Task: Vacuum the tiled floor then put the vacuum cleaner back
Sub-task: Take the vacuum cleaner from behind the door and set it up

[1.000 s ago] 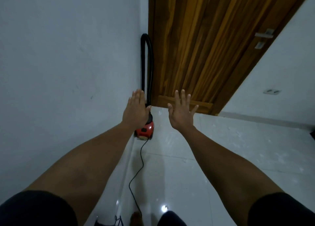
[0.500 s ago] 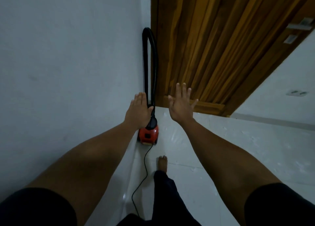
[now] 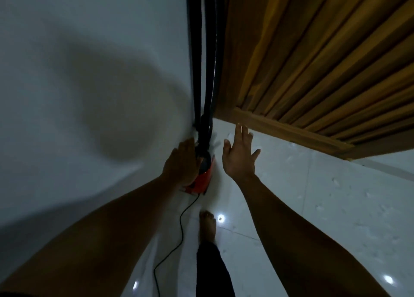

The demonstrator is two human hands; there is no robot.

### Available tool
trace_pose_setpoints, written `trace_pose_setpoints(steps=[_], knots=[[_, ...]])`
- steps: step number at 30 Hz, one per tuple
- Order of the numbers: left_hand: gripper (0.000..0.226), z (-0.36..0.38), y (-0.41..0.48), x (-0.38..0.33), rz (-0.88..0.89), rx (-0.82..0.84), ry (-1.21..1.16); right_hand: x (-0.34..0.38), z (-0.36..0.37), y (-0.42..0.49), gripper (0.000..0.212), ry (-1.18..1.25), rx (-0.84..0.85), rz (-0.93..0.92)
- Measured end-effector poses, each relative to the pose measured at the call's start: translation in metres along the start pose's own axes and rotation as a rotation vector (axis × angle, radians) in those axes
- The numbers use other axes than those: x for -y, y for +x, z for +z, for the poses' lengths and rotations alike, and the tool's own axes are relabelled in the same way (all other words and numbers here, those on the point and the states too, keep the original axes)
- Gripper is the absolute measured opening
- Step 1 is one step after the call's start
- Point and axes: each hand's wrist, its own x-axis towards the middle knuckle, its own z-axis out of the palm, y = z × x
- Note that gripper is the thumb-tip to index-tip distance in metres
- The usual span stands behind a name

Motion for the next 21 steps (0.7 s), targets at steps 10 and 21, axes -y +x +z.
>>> trace_pose_setpoints(steps=[10, 21], knots=[[0.073, 0.146, 0.142, 0.060, -0.112, 0.024, -0.104, -0.053, 0.113, 0.174, 0.081, 0.111, 0.145, -0.106], [0.055, 0.196, 0.224, 0.094, -0.163, 0.149, -0.060, -0.019, 0.131, 0.285, 0.026, 0.575, 0.157, 0.007]])
